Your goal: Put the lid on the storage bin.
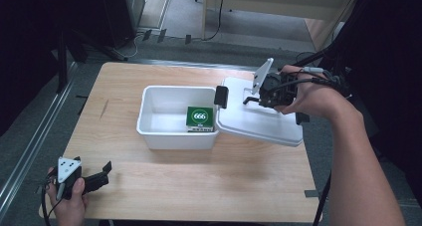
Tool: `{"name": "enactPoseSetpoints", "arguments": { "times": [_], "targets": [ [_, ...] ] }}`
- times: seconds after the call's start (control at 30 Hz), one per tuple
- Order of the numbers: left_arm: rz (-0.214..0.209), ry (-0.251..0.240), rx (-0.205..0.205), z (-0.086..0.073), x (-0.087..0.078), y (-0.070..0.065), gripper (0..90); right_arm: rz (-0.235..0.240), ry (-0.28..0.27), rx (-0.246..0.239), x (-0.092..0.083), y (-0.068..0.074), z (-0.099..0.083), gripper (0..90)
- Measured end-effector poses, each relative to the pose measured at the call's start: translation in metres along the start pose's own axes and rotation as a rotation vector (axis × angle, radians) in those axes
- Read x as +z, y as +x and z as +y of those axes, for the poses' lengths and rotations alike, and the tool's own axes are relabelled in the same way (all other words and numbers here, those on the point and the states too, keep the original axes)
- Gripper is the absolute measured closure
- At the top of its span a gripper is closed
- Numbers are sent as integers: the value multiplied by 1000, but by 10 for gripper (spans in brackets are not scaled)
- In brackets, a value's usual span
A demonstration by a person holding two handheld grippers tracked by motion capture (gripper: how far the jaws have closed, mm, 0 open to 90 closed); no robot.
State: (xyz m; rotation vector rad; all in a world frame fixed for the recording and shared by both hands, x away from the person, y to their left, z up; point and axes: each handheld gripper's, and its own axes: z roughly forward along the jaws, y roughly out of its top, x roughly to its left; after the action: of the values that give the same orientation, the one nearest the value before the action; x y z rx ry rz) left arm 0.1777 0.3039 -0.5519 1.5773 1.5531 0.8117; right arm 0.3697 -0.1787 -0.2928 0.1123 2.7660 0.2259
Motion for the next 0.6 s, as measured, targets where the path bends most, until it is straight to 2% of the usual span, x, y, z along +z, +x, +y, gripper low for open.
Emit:
{"name": "enactPoseSetpoints", "arguments": {
  "times": [0.23,0.3,0.33,0.6],
  "targets": [
    [-3,-2,2,0,0,0,0,17,-13,-14,-4,3,23,854],
    [-4,-1,2,0,0,0,0,23,-21,-37,-3,4,36,854],
    [-4,-1,2,0,0,0,0,23,-21,-37,-3,4,36,854],
    [-8,0,6,0,0,0,0,49,-41,-77,6,7,73,854]
  ]
}}
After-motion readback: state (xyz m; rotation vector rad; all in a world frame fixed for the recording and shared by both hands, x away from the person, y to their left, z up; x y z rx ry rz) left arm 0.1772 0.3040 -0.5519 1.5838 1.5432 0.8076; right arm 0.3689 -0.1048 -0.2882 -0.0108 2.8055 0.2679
